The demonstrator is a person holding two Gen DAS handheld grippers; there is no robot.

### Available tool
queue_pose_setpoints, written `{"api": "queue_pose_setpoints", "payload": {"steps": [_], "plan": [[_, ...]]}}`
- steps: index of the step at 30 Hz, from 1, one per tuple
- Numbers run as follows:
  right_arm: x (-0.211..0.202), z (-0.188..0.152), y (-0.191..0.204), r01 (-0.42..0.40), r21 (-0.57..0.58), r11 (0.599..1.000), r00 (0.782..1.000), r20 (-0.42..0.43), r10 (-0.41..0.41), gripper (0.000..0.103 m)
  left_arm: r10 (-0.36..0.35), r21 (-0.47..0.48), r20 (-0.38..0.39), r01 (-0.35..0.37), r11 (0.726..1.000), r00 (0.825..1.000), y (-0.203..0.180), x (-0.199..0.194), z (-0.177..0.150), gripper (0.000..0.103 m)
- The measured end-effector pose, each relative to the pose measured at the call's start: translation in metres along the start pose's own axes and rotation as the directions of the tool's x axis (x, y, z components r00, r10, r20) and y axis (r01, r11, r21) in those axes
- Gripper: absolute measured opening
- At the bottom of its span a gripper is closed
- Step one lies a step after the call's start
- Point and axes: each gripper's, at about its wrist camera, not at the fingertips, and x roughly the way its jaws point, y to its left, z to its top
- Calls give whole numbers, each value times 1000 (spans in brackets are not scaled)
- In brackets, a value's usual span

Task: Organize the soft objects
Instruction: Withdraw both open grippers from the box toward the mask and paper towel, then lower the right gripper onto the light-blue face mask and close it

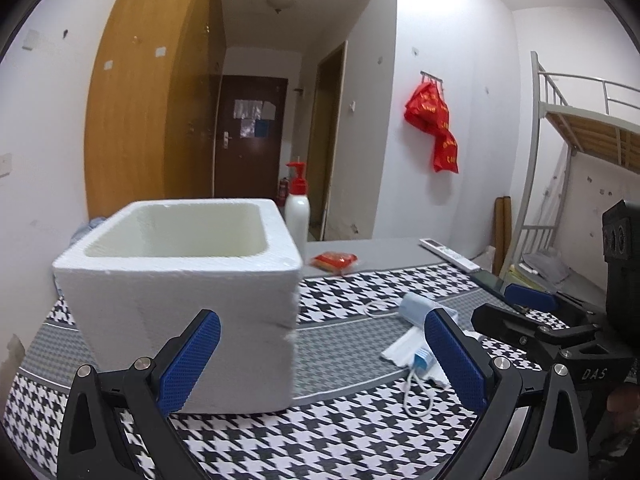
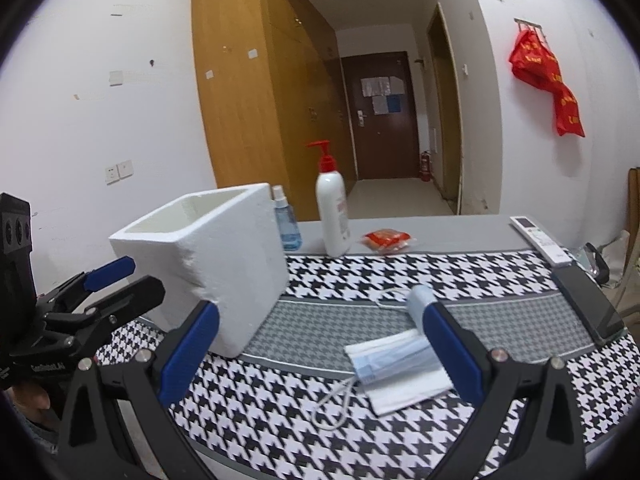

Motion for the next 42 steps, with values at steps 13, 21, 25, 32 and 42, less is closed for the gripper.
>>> {"api": "queue_pose_setpoints", "payload": {"steps": [13,21,25,32,42], "plan": [[-14,-11,-33,73,55,996,997,-6,-73,103,-77,60,-48,80,995,996,-31,16,2,102],[-21,-19,-53,101,105,989,995,-3,-101,103,-113,84,-97,121,989,989,-49,30,0,102],[-17,-21,-60,107,115,988,994,-24,-105,103,-121,96,-113,132,987,986,-54,37,-1,102],[0,-20,-70,96,127,987,994,-64,-88,103,-123,106,-145,139,985,982,-63,53,-7,102],[24,-17,-87,83,118,990,991,-119,-69,103,-117,88,-207,137,987,971,-66,74,-16,102]]}}
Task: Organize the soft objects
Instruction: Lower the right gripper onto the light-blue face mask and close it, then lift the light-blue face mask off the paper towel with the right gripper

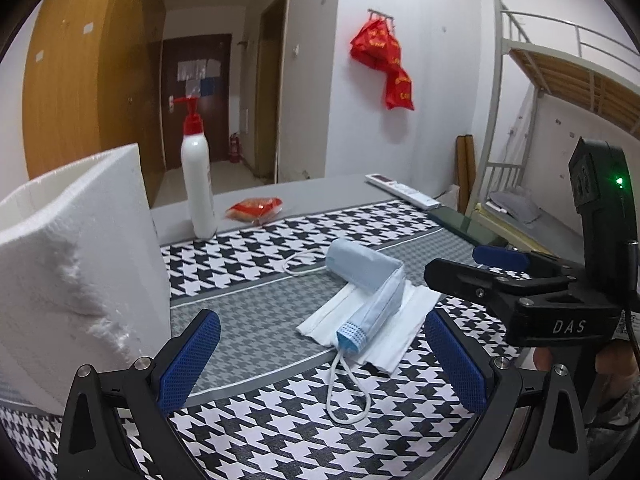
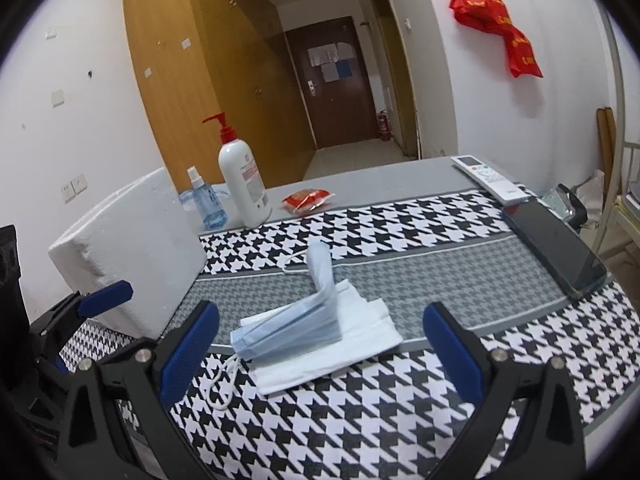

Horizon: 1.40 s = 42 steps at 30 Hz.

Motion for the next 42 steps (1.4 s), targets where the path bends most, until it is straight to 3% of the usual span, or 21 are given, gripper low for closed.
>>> {"api": "queue_pose_setpoints", "payload": {"steps": [10,12,17,20,23,34,38,42], "plan": [[29,6,-4,-9,-3,1000,997,-74,8,102,50,-11,-20,-51,999,999,8,13,2,102],[34,7,-5,-6,7,1000,996,-88,7,97,61,-13,-28,-62,998,998,10,16,2,102],[49,6,-5,0,-1,1000,990,-140,0,69,71,-25,-31,-72,997,997,13,19,1,102],[55,4,-4,-12,-8,1000,986,-166,11,59,71,-35,-32,-72,997,997,15,20,1,102],[58,4,-3,-23,-9,1000,983,-181,21,54,70,-35,-32,-71,997,997,15,21,2,102],[70,0,-4,-40,0,999,971,-237,39,54,71,-37,-26,-72,997,997,14,17,-1,102],[74,-1,-2,-57,2,998,967,-250,55,36,76,-43,-26,-77,996,997,15,16,0,102],[74,-1,2,-64,-17,998,969,-239,58,25,86,-40,-25,-87,995,996,15,15,0,102]]}}
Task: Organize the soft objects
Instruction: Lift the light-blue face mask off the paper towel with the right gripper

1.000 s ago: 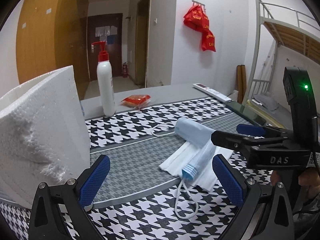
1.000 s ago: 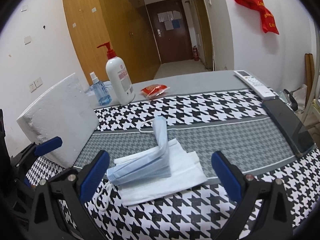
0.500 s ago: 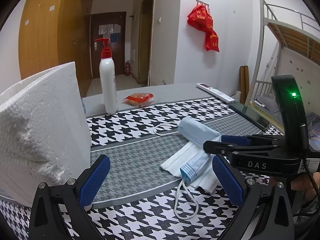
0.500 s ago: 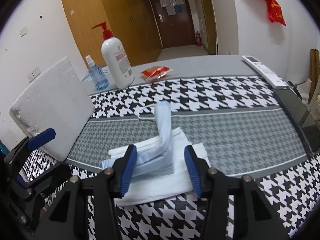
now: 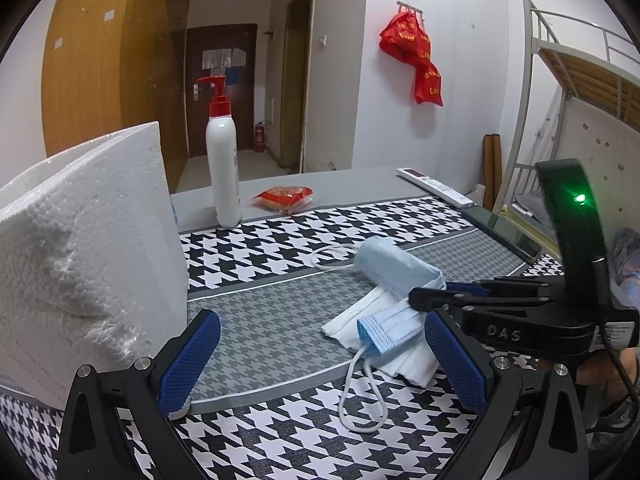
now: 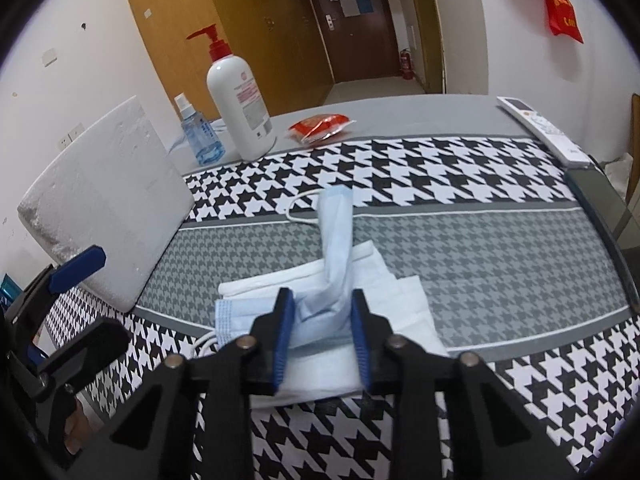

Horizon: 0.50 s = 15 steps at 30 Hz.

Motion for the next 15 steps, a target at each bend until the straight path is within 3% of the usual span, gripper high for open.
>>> {"api": "queue_pose_setpoints", "payload": {"steps": [4,15], "plan": [[-9,2,1,-20,7,1000,999,37,20,16,-7,5,8,7,1000,1000,-2,-2,2,102],[-40,10,-13,-36,51,998,991,130,29,16,-29,25,-3,29,999,1000,-11,1,3,102]]}}
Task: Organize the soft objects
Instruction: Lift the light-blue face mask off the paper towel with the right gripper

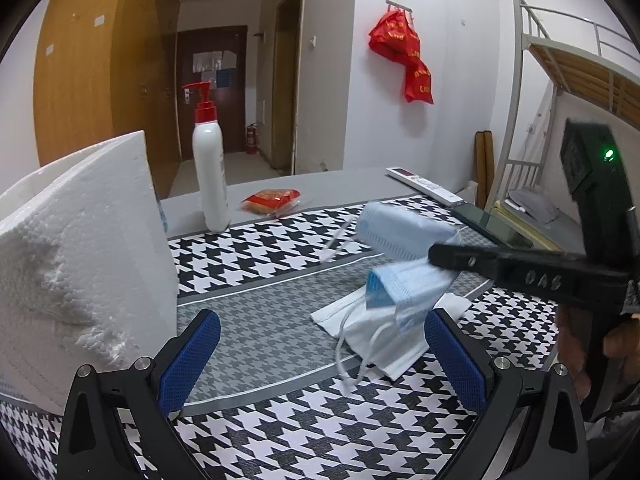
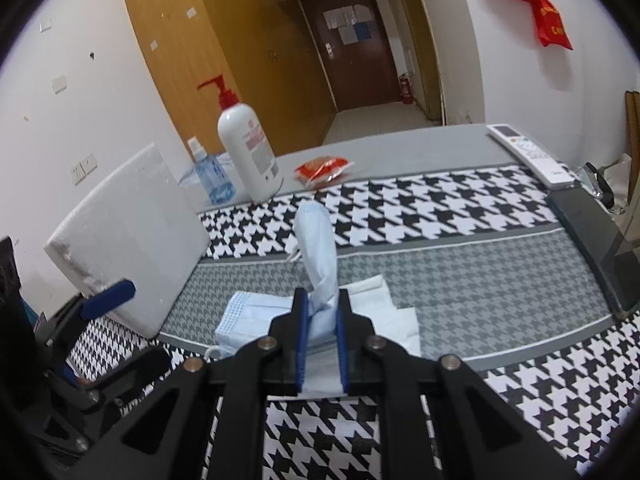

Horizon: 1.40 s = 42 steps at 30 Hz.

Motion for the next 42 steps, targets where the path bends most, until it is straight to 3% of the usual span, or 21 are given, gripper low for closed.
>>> {"api": "queue_pose_setpoints", "payload": {"steps": [14,22,42], "plan": [[-37,2,-23,85,48,995,992,94,-89,16,-48,34,-36,49,998,998,-15,16,3,102],[-50,-2,-37,113,81,990,986,115,-122,16,-60,27,-97,63,998,993,-20,34,10,102],[-79,-20,-72,204,152,967,967,126,-223,16,-133,66,-238,153,986,962,-44,81,11,102]]}}
